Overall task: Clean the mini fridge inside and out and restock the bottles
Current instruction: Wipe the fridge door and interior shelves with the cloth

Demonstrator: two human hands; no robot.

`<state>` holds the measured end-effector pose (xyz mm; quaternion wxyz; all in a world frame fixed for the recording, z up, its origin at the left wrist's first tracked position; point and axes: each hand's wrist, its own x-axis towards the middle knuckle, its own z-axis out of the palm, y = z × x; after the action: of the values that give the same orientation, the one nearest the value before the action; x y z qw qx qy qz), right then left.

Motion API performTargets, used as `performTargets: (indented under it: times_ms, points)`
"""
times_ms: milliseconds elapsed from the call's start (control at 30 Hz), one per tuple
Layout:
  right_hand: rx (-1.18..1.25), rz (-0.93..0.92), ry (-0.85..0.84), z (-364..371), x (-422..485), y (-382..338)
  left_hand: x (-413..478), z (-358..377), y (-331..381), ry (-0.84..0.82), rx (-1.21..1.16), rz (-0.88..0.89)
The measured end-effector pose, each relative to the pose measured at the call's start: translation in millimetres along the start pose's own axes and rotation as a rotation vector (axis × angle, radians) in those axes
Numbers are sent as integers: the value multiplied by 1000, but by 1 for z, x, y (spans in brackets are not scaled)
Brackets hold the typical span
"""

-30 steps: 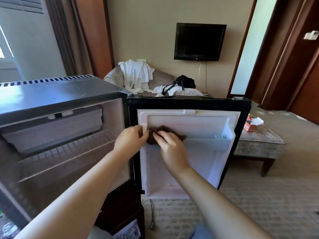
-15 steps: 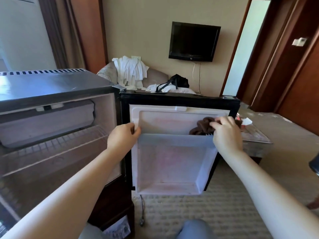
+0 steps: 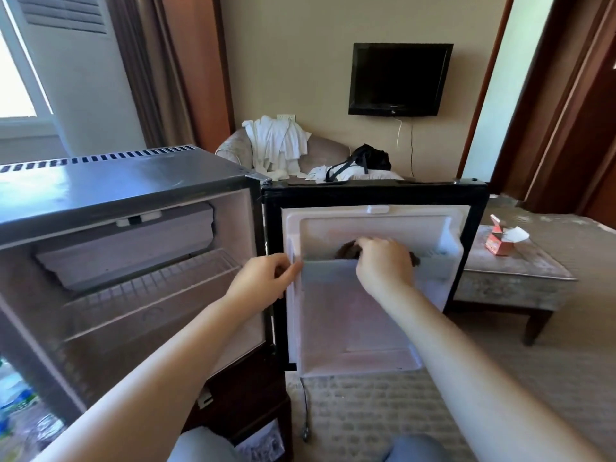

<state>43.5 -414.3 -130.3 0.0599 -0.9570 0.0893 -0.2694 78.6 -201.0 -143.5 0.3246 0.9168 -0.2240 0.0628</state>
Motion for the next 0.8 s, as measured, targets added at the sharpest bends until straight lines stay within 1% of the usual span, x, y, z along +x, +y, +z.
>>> performTargets:
  times_ms: [67, 100, 167, 200, 233, 333, 433, 533, 633, 800]
  points:
    - [139, 65, 43, 0, 13, -28, -6, -9, -3, -20, 167, 48]
    - [245, 59, 111, -1, 17, -41, -7, -13, -5, -27, 228, 62]
    - [444, -54, 251, 2, 18, -63, -8, -18, -10, -37, 290, 70]
    - [499, -125, 268, 7, 13, -72, -8, -19, -13, -38, 298, 72]
    - [501, -190, 274, 15, 4, -79, -7, -19, -15, -35, 292, 75]
    - [331, -321, 322, 43, -22, -78, -5, -19, -20, -18, 240, 64]
    - [298, -408, 358, 46, -31, -63, -6, -16, -25, -20, 198, 48]
    - [262, -465, 273, 46, -45, -46, -10, -14, -24, -27, 190, 47]
    - [266, -406, 127, 49, -71, -26, -16, -14, -19, -19, 137, 44]
    - [307, -359, -15, 48, -107, -3, -39, -3, -10, -38, 44, 10]
